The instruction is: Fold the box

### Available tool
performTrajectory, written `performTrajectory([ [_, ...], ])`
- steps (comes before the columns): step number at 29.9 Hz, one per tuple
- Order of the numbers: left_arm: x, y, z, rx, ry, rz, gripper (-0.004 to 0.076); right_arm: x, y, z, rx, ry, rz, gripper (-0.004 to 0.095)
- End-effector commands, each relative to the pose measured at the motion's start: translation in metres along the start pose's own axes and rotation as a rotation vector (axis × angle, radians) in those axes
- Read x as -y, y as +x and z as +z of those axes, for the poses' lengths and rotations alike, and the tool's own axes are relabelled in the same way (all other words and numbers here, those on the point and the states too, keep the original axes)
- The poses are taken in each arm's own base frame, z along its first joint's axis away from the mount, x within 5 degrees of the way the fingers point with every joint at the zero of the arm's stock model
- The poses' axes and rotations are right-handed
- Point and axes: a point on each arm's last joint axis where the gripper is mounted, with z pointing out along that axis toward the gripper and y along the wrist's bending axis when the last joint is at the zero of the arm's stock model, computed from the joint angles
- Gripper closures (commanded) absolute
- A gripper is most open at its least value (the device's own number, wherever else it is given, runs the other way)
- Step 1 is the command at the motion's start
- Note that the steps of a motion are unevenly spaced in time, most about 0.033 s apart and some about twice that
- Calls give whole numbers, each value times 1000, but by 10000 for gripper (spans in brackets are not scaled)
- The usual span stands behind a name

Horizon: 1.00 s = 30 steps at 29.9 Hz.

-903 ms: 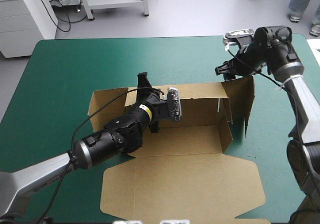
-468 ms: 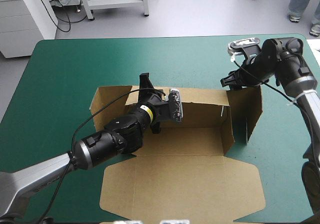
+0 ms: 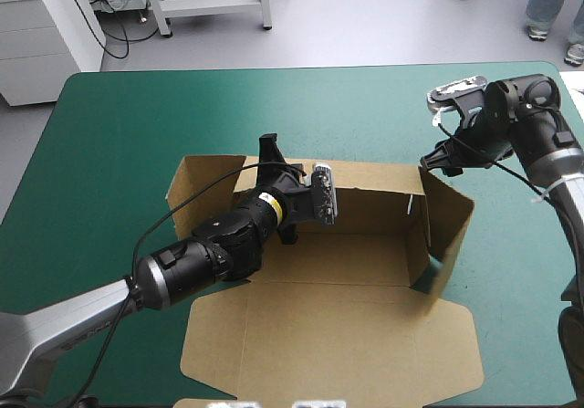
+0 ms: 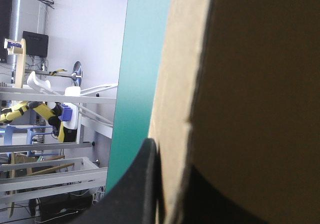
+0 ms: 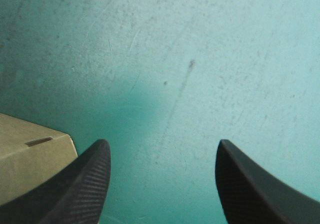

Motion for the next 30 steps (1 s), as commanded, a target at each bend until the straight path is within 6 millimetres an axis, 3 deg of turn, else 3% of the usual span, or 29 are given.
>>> performTrajectory([
  [1,-10,-2,-11,21,-22,-58,732,12,3,-13,15,30,23,353],
  [10,-10,-2,-11,21,-22,-56,732,2,9,-20,59,-153,77,353],
  [19,-10,-2,-11,20,-22,-49,732,-12,49,-19,6,-197,17,353],
  [30,-10,-2,-11,22,-22,-45,732,-39,94,-46,102,-356,-81,436],
])
